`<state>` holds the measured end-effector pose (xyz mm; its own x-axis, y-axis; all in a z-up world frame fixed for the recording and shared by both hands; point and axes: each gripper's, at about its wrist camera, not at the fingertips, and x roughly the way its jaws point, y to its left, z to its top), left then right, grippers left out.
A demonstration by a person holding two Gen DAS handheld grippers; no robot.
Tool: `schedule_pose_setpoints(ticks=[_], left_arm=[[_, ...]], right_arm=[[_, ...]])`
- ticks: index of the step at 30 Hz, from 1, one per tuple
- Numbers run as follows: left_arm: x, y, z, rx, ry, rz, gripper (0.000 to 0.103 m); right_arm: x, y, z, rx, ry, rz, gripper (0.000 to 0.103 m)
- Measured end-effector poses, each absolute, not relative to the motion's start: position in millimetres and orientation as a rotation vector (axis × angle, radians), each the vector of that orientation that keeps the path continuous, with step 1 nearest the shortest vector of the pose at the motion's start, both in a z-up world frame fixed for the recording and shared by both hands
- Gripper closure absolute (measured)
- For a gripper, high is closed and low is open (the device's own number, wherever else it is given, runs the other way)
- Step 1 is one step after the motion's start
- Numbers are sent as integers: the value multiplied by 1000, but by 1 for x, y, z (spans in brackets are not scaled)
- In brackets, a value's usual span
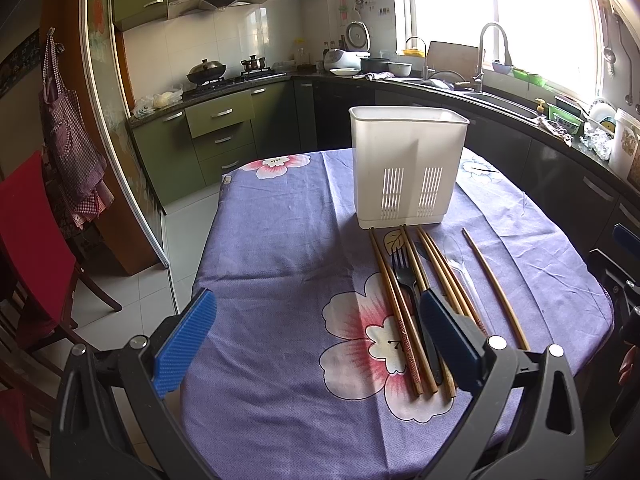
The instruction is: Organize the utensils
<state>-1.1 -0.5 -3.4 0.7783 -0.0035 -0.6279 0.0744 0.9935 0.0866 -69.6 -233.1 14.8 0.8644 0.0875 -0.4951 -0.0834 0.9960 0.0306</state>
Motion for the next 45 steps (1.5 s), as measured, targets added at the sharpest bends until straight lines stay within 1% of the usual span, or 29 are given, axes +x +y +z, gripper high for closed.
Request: schedule_pose_setpoints(ticks=[6, 35, 45], left_arm=[[-1, 0, -3, 109, 678, -42, 6], [-2, 0, -7, 113, 679, -45, 6], [9, -9, -5, 126, 706, -39, 6]], right_arm=[[-68, -228, 8, 8, 517, 89, 4], [-65, -233, 11, 17, 524, 101, 4], [-57, -240, 7, 30, 549, 101, 4]])
